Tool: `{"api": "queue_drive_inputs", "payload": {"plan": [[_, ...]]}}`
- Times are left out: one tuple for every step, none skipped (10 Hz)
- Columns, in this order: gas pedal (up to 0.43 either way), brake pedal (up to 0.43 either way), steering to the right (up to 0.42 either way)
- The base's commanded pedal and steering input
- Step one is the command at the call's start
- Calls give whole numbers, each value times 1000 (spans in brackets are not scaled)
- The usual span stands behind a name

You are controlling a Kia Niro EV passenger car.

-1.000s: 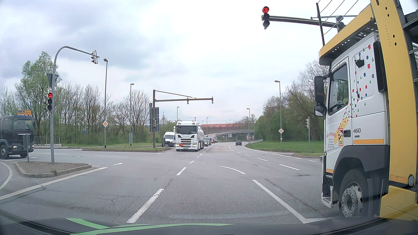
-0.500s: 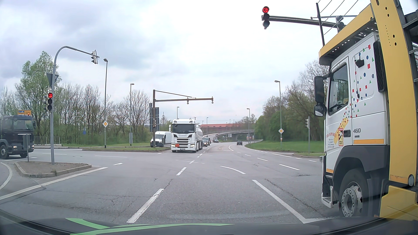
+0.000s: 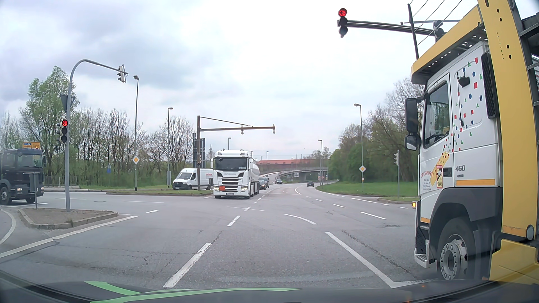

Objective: Follow the waypoints while adhering to traffic rules and regulations

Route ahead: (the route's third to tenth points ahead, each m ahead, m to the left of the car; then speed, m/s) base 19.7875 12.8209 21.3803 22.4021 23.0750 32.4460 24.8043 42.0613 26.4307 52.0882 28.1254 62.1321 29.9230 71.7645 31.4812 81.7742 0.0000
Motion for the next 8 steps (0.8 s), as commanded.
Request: {"api": "queue_drive_inputs", "payload": {"plan": [[0, 311, 8], [0, 311, 8], [0, 311, 8], [0, 311, 8], [0, 311, 8], [0, 311, 8], [0, 311, 8], [0, 311, 8]]}}
